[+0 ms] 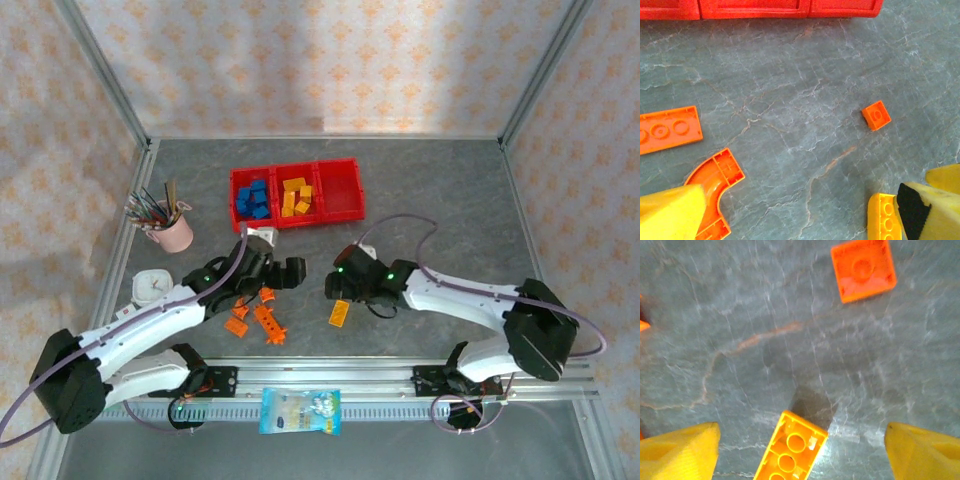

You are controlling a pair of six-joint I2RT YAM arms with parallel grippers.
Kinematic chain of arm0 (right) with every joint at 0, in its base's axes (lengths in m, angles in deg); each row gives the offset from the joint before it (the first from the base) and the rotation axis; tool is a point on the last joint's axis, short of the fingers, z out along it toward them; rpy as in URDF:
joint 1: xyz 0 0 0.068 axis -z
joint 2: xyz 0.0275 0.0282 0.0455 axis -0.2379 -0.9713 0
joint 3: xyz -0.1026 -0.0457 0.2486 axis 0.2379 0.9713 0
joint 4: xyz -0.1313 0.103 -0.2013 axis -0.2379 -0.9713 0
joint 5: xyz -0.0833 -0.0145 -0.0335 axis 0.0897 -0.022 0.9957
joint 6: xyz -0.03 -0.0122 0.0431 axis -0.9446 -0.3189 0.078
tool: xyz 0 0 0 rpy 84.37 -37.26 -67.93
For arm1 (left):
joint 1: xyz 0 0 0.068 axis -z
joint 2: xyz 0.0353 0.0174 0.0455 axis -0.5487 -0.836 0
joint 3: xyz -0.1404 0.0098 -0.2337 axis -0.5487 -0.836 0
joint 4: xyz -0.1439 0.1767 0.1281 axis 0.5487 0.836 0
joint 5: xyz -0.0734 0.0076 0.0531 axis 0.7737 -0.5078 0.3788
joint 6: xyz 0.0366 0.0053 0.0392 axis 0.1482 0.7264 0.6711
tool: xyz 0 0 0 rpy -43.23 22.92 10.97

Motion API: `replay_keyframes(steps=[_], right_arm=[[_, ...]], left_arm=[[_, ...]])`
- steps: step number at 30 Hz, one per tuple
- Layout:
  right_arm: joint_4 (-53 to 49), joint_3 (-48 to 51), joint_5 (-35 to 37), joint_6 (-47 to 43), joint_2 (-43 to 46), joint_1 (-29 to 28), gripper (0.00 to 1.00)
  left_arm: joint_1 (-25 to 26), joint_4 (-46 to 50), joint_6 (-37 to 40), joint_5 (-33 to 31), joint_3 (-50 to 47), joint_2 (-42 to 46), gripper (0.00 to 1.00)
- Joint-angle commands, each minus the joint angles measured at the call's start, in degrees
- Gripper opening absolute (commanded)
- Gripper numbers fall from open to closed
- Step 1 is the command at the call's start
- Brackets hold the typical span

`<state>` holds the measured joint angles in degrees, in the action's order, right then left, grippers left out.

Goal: Sort the legos into containers by color
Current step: Pick up the lego from the bottom-center of the table.

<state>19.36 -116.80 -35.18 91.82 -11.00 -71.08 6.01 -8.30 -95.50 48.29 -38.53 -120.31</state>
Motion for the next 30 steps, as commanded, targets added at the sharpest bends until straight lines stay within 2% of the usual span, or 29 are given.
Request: replay_keyframes(steps=[1, 7, 17, 25, 30], right_arm=[[-0.4, 0.7, 3.0, 5.2, -2.3, -2.0, 0.83], [0.3, -0.8, 4.2, 6.3, -5.9, -3.4, 0.68], [2.1, -2.5, 3.8, 5.2, -9.6, -4.0, 0.53], [1.5, -3.2, 4.1, 4.4, -10.3, -4.0, 0.36], [0.6, -5.2, 5.9, 2.1, -9.4, -4.0, 0.32]], left_arm=[[0.2, -1.7, -0.2, 0.8, -1.7, 2.2, 0.99], [0.2, -1.1, -2.4, -0.6, -3.5, 4.3, 0.99], [0.1, -0.7, -3.0, -1.4, -4.2, 5.0, 0.99], [0.1, -0.5, -3.0, -2.0, -4.4, 5.3, 0.99], [0.1, -0.6, -3.3, -2.9, -4.1, 6.0, 0.99]])
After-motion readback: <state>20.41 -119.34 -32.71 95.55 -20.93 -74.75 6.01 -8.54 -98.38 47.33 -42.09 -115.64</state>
